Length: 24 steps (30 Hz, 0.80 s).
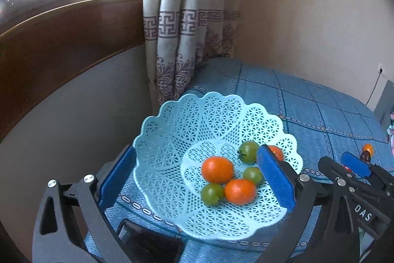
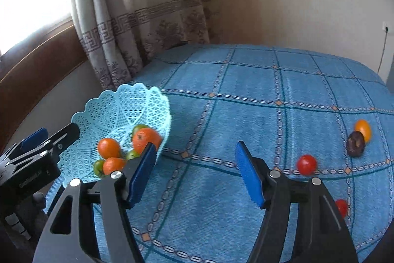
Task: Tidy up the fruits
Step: 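Move both open tools back toward the remaining fruit on the bed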
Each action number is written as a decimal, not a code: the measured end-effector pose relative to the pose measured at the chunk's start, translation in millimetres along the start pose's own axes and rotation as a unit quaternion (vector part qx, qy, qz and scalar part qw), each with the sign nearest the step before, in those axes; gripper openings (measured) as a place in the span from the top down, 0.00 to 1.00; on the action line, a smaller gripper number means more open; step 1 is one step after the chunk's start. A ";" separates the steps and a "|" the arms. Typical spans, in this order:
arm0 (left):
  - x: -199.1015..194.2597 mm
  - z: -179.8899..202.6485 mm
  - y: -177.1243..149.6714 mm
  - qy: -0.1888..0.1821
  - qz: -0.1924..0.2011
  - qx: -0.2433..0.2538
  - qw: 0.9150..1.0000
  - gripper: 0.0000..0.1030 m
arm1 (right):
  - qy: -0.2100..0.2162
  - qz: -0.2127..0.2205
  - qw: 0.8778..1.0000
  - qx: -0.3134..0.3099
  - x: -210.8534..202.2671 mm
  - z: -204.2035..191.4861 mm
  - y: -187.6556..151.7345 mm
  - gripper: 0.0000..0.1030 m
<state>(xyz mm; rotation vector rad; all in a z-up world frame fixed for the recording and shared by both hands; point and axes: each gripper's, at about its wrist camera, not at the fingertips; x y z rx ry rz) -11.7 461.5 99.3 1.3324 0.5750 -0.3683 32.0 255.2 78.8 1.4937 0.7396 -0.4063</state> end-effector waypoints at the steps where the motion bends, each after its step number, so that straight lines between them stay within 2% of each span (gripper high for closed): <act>1: -0.3 2.2 -0.4 -0.001 0.000 0.003 1.000 0.03 | -0.002 0.000 1.000 0.004 -0.1 3.7 -0.5 0.36; 12: 0.0 44.7 -13.4 -0.017 -0.009 0.051 0.999 0.03 | -0.030 -0.004 0.999 0.040 -2.4 53.4 -8.9 0.35; 24: 1.5 103.1 -36.5 -0.046 -0.027 0.123 0.991 0.03 | -0.069 -0.012 0.994 0.079 -7.3 120.8 -29.5 0.32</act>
Point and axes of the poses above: each gripper's, at about its wrist camera, not at the fingertips, and x roughly the way its jaws point, z to its right, y to its top, and after that the axes turned 10 degrees about -y, right-handed
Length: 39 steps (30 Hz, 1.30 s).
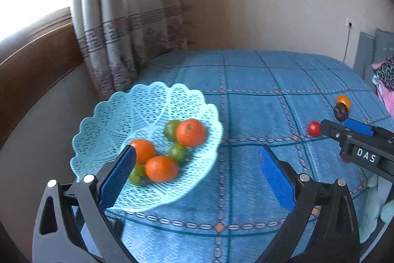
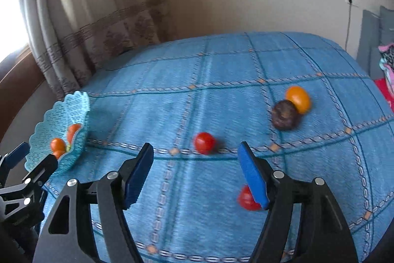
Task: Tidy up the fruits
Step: 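Move both open tools back toward the remaining fruit on the bed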
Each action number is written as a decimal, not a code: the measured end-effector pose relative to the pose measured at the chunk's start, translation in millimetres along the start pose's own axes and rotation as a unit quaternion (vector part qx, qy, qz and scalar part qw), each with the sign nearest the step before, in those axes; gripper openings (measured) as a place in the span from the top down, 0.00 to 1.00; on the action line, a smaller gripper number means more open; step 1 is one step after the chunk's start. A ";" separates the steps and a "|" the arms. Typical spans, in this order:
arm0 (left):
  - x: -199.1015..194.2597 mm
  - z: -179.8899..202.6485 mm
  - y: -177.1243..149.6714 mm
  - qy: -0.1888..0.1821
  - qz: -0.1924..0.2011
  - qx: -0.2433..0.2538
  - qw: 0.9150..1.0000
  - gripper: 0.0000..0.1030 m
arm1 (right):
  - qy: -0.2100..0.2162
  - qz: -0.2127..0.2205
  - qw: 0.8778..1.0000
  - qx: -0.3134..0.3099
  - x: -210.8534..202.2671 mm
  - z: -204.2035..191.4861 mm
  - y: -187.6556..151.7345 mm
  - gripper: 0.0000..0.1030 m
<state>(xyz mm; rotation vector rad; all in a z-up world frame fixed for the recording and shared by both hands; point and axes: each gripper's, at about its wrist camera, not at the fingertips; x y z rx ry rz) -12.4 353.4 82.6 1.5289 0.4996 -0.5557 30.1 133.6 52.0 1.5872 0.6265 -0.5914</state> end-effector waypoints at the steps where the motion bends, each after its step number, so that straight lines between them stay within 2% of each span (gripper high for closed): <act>1: 0.1 3.0 -0.1 -0.002 -0.001 0.001 1.000 0.03 | -0.001 -0.001 1.000 0.004 0.5 4.9 -0.6 0.32; 15: 14.5 58.4 -4.4 -0.030 -0.025 0.043 0.998 0.03 | -0.020 0.012 0.999 0.048 -9.8 66.9 -0.7 0.32; 24: 28.0 81.2 -4.3 -0.050 -0.043 0.052 0.996 0.03 | -0.038 0.016 0.997 0.066 -12.7 106.7 -3.6 0.32; 32: 52.7 102.2 -1.2 -0.069 -0.065 0.060 0.994 0.03 | -0.067 0.013 0.994 0.083 -11.0 149.1 -2.8 0.32; 39: 79.9 125.0 5.0 -0.089 -0.081 0.073 0.990 0.03 | -0.065 0.005 0.993 0.100 -3.2 165.5 -7.6 0.32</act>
Point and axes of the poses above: each gripper's, at about its wrist camera, not at the fingertips, and x roughly the way its jaws point, z to its right, y to its top, and after that the axes turned 10 degrees about -y, right-handed
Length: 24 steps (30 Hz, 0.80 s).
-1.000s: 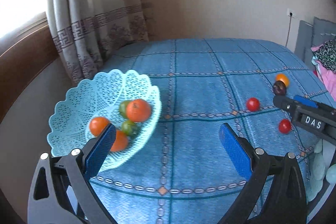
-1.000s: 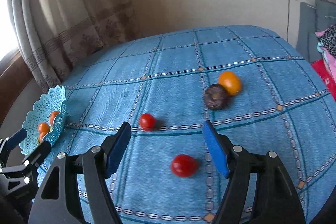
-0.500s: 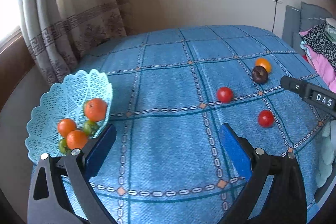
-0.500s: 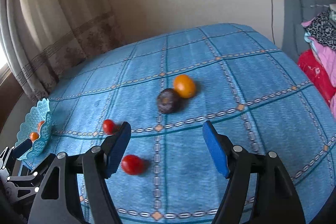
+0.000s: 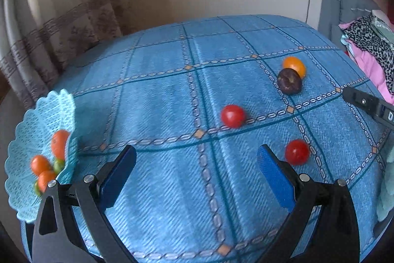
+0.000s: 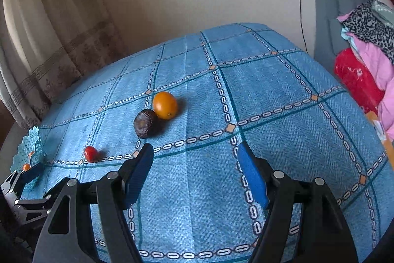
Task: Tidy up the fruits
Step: 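Move both open tools back toward the remaining fruit on the bed, then grasp a red tomato with the left tool while the right tool grasps the dark plum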
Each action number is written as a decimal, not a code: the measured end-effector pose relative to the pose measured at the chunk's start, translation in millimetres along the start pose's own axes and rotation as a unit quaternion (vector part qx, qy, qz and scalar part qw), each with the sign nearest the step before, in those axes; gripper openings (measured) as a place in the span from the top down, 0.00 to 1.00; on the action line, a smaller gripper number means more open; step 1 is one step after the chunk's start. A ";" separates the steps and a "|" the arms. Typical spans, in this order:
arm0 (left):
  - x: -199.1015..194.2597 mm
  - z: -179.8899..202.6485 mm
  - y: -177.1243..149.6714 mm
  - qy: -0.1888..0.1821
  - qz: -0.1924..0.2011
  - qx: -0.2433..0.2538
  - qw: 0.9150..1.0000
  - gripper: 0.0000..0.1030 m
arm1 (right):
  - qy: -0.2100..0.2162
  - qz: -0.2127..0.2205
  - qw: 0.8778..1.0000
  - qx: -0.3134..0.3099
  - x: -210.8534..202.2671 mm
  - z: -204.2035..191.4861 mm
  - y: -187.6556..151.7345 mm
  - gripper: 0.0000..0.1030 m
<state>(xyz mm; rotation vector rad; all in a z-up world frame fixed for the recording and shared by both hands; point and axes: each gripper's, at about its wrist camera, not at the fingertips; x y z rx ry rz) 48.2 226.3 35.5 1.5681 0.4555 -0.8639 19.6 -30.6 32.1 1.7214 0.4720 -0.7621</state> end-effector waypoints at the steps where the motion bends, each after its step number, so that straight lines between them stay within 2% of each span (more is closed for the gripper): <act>1: 3.3 0.9 2.3 -0.001 -0.001 0.001 1.000 0.03 | 0.001 -0.002 1.000 0.001 1.3 -0.2 -0.8 0.32; 8: 28.8 4.5 17.4 -0.020 -0.015 -0.002 1.000 0.04 | 0.015 -0.007 1.000 -0.007 2.9 -4.4 -5.0 0.32; 13: 45.0 7.0 25.7 -0.051 -0.023 -0.002 0.998 0.15 | 0.018 -0.011 1.000 -0.007 3.2 -4.9 -7.9 0.32; 16: 52.3 11.0 28.7 -0.068 -0.024 0.001 0.997 0.28 | 0.018 -0.015 1.000 -0.008 4.8 -5.6 -8.9 0.32; 18: 58.2 11.1 30.1 -0.080 -0.028 -0.001 0.996 0.44 | 0.019 -0.017 1.000 -0.010 5.6 -6.4 -10.2 0.32; 22: 62.5 8.1 29.0 -0.094 -0.025 -0.012 0.995 0.60 | 0.021 -0.018 0.999 -0.017 7.8 -9.8 -12.8 0.32; 24: 60.6 5.2 28.0 -0.105 -0.020 -0.022 0.994 0.71 | 0.023 -0.020 0.999 -0.021 9.0 -12.2 -13.3 0.32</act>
Point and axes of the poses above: each gripper's, at about its wrist camera, not at the fingertips, and x roughly the way its jaws point, z to its right, y to its top, and after that the axes turned 10 degrees about -y, right-handed
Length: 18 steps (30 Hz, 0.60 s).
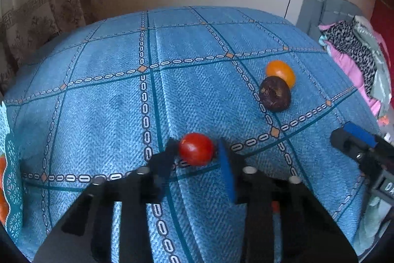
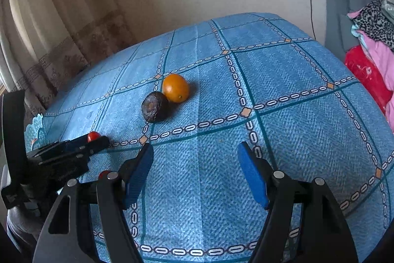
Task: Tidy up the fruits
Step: 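Grasp a red tomato with the left tool while the right tool grasps the dark plum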
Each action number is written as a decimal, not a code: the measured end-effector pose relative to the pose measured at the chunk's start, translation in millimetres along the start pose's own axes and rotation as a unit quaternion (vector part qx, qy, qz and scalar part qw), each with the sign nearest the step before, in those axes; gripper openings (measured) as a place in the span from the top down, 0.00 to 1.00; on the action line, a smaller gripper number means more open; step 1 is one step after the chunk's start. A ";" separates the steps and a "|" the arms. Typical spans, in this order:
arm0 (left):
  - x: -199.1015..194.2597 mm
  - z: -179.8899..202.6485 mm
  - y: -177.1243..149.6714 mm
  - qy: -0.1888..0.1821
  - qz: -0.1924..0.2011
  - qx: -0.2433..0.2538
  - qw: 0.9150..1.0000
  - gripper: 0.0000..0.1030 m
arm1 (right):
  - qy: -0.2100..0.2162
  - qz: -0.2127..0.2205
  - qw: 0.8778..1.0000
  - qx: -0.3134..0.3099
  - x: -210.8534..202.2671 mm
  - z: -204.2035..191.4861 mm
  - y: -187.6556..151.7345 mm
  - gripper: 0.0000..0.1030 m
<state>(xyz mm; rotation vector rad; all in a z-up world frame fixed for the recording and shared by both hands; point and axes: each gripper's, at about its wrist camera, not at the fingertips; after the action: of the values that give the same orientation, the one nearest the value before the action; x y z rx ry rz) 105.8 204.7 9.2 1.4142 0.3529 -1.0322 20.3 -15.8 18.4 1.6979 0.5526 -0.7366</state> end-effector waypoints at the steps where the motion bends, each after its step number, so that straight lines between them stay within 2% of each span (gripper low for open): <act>1: -0.9 -2.0 0.1 -0.004 0.002 -0.005 1.000 0.72 | 0.000 0.001 1.000 -0.003 0.0 -1.7 -0.1 0.32; 7: -14.5 -4.7 -3.1 0.002 0.018 -0.016 1.000 0.72 | -0.008 0.001 1.000 -0.019 -0.5 -10.5 5.6 0.32; 12: -30.2 -7.8 -5.6 0.008 0.037 -0.027 0.999 0.72 | 0.005 -0.006 1.000 -0.023 3.0 -26.5 21.8 0.32; 18: -41.4 -15.6 -9.9 0.041 0.045 -0.031 0.998 0.72 | 0.014 -0.025 0.999 -0.017 24.5 -53.3 39.7 0.32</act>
<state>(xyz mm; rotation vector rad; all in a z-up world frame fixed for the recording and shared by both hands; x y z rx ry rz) 81.4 236.1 31.0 1.4068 0.3750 -0.8847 74.8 26.0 35.8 1.6699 0.6256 -0.7373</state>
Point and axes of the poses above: each gripper's, at about its wrist camera, not at the fingertips, and x roughly the way its jaws point, z to its right, y to its top, and after that the axes turned 10 degrees about -y, right-handed
